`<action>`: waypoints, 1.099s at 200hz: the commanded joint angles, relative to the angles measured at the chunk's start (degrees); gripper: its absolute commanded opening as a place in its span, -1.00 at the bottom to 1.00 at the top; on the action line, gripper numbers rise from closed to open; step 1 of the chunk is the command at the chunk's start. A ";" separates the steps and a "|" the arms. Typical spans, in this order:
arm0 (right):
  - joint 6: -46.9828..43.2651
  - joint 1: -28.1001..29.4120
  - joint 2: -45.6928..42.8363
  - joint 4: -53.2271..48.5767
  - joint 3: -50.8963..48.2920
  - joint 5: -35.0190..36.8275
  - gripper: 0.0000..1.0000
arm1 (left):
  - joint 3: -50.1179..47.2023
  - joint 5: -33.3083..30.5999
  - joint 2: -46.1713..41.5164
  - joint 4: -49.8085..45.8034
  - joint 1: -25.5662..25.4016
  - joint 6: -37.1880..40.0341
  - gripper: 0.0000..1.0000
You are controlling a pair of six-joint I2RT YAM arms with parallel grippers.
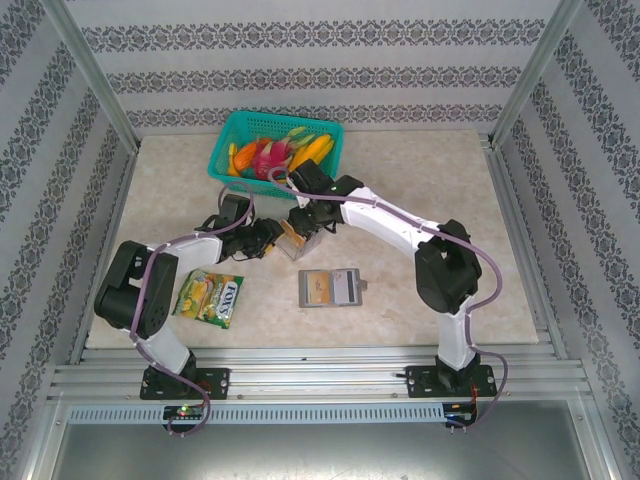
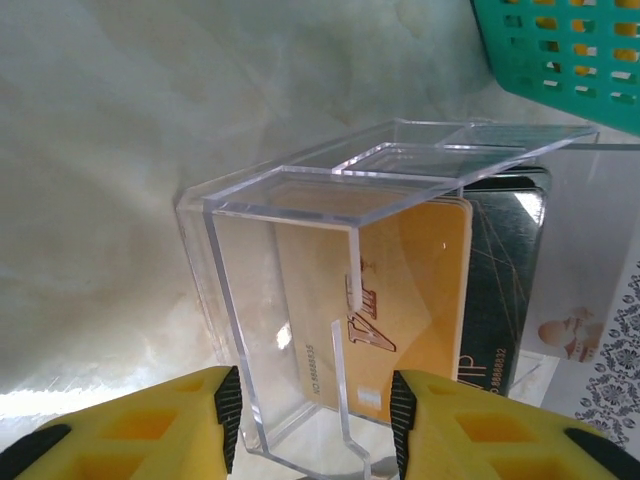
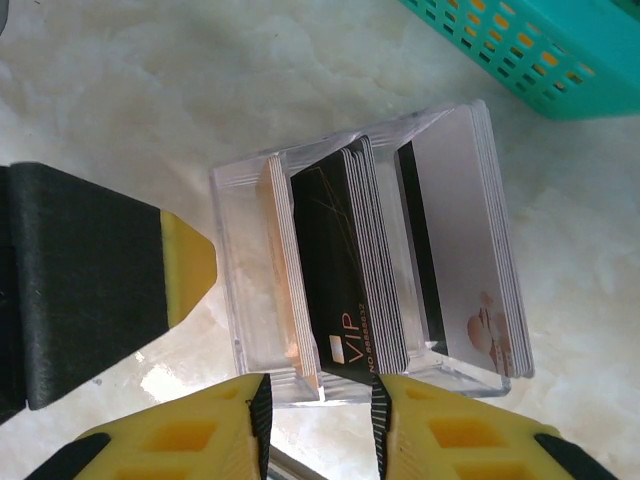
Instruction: Put the credit cards into the card holder
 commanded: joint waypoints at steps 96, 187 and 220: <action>-2.67 2.01 7.16 -4.01 7.50 -1.69 -0.39 | 3.07 1.51 4.81 4.50 2.65 -0.91 -0.03; -5.19 3.64 10.69 -5.08 9.43 3.67 -0.36 | 2.60 -1.85 4.34 1.39 3.28 -0.30 -0.14; -6.46 4.46 11.35 -4.83 9.58 6.61 -0.32 | 2.79 -1.22 5.04 1.96 3.51 -0.41 -0.14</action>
